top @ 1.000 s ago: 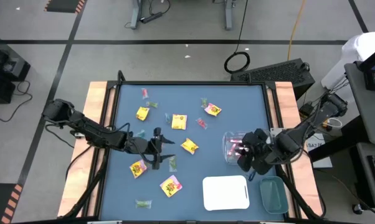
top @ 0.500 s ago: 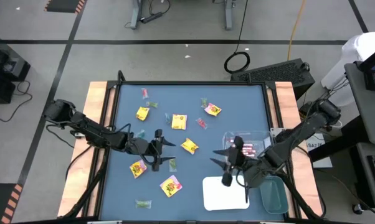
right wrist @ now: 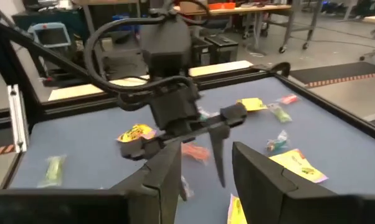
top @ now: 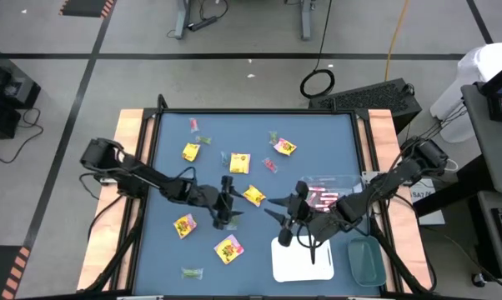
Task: Sort candy
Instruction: Put the yellow candy into the white bin
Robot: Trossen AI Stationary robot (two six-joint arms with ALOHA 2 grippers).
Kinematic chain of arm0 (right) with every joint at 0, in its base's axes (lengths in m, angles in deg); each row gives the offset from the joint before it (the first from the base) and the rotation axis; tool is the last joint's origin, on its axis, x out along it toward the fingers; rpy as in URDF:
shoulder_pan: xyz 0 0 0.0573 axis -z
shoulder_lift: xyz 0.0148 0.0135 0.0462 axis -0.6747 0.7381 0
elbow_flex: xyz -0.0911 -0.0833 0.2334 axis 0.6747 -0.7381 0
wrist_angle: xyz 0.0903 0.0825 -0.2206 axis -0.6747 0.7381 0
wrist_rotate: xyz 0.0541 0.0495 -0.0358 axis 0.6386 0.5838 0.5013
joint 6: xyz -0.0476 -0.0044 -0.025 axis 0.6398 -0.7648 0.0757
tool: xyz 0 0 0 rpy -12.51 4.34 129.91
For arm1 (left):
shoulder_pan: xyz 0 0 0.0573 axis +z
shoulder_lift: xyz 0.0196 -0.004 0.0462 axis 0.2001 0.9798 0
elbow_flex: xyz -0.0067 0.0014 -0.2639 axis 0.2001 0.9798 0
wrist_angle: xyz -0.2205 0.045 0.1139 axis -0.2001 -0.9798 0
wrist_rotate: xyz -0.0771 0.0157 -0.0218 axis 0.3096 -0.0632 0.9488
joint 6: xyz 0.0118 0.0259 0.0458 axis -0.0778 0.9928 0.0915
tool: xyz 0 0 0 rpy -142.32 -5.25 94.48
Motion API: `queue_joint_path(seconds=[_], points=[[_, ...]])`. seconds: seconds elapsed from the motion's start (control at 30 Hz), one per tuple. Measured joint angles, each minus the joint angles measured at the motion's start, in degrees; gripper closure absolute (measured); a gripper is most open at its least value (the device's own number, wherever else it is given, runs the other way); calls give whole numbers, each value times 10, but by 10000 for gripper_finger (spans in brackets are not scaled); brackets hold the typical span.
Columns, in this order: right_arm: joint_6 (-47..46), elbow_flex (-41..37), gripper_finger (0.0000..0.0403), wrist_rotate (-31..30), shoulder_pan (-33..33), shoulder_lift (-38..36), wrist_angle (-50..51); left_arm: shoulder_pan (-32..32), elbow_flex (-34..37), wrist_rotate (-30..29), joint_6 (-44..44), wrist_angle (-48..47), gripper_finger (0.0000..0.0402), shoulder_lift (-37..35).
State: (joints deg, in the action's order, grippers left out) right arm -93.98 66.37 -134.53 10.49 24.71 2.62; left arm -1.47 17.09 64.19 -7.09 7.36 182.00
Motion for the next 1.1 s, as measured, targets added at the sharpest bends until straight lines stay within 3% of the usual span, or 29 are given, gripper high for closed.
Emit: queue_joint_path(seconds=[0.47, 0.97, 1.1], points=[[-26, 0, 271, 2, -11, 1, 11, 39, -102, 55, 33, -57, 140, 117], [-26, 0, 271, -1, -26, 1, 34, 50, -108, 57, 44, -87, 140, 122], [-32, 0, 271, 0, -26, 1, 34, 63, -108, 57, 41, -95, 157, 122]])
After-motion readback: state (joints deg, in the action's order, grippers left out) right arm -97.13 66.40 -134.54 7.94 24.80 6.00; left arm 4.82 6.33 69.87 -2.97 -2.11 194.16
